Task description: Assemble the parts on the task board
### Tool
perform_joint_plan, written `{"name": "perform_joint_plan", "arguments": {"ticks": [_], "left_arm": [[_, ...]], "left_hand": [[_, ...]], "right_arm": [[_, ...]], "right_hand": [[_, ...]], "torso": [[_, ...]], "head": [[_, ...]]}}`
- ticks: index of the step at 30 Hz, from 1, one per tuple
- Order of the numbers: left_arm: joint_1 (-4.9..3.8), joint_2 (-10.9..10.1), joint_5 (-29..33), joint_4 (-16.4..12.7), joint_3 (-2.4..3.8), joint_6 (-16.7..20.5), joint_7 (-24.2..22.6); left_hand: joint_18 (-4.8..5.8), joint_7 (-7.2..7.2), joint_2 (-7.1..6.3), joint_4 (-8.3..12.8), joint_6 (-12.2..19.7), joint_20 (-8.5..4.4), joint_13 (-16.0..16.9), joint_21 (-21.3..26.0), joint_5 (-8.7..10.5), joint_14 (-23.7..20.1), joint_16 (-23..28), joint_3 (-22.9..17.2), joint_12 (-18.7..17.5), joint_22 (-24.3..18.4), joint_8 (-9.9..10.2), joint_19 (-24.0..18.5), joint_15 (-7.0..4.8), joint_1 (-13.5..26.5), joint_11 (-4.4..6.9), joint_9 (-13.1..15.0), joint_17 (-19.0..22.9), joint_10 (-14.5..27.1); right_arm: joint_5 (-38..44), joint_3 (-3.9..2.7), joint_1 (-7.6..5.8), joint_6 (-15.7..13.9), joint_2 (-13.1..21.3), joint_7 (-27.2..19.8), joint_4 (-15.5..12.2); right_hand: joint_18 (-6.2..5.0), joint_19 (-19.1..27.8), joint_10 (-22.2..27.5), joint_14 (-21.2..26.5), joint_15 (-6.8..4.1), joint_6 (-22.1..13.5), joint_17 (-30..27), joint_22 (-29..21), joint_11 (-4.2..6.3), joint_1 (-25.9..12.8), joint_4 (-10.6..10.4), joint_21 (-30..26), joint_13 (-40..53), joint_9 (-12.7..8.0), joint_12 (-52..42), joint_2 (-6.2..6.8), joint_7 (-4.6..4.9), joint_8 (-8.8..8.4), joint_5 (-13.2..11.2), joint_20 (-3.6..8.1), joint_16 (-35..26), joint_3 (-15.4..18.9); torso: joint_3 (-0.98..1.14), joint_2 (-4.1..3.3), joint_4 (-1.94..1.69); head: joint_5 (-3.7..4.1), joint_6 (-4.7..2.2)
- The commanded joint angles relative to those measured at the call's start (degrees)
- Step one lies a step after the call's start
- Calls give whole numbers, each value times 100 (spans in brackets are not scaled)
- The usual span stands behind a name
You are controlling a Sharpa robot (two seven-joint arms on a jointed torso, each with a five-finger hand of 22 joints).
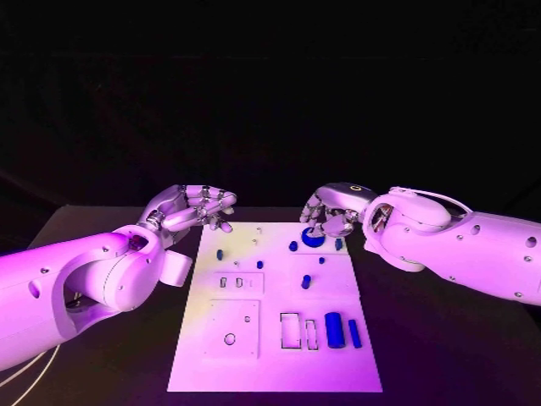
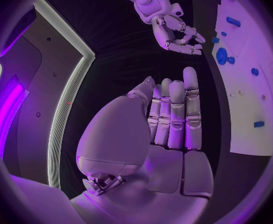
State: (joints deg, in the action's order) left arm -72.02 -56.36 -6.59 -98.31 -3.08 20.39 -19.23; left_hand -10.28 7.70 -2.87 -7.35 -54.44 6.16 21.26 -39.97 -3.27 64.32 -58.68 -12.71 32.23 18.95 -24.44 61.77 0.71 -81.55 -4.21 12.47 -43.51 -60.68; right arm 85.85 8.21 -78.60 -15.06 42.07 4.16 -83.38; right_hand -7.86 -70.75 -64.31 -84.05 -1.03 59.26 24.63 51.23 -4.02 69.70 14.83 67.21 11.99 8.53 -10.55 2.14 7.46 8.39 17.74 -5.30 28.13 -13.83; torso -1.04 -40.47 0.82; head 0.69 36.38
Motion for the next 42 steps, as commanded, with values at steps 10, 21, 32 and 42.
{"name": "perform_joint_plan", "arguments": {"ticks": [10,21,32,42], "left_arm": [[-44,-151,233,-292,3,-504,359],[-62,-184,308,-415,3,-486,339],[-88,-210,329,-485,4,-474,297],[-109,-217,383,-511,4,-476,292]], "left_hand": [[-8,104,30,-313,1136,113,1049,-729,-5,-487,-426,-390,1495,533,-1463,-541,102,214,-76,898,-151,1047],[-20,167,-47,-478,1340,148,881,-736,-2,-702,-4,-446,1360,533,-1495,-653,135,307,-124,858,370,1182],[-21,195,-79,-525,1386,162,760,-732,-2,-658,85,-488,1255,519,-1468,-666,153,314,-149,804,462,1212],[-21,215,-93,-547,1413,172,675,-731,-2,-637,123,-514,1177,510,-1442,-671,167,316,-168,766,506,1234]], "right_arm": [[985,41,9,139,-283,388,234],[1055,72,80,229,-491,324,503],[1100,87,172,307,-593,268,607],[1095,89,198,303,-656,223,678]], "right_hand": [[221,-356,258,-101,42,-102,328,893,-37,-36,-100,600,4,124,-115,72,28,-99,-23,-18,394,-135],[273,-499,324,-88,53,-109,431,1223,-51,-24,-125,800,-24,167,-128,88,42,-149,-94,-30,547,-204],[292,-551,388,-73,63,-115,485,1351,-65,-26,-147,879,-42,189,-125,102,50,-177,-121,-39,630,-229],[319,-629,397,-80,65,-92,535,1512,-68,-24,-173,976,-50,212,-143,88,54,-186,-128,-43,714,-259]], "torso": [[-12,-230,-94],[-12,-308,-117],[-9,-373,-137],[-5,-401,-140]], "head": [[10,-13],[37,25],[29,30],[21,40]]}}
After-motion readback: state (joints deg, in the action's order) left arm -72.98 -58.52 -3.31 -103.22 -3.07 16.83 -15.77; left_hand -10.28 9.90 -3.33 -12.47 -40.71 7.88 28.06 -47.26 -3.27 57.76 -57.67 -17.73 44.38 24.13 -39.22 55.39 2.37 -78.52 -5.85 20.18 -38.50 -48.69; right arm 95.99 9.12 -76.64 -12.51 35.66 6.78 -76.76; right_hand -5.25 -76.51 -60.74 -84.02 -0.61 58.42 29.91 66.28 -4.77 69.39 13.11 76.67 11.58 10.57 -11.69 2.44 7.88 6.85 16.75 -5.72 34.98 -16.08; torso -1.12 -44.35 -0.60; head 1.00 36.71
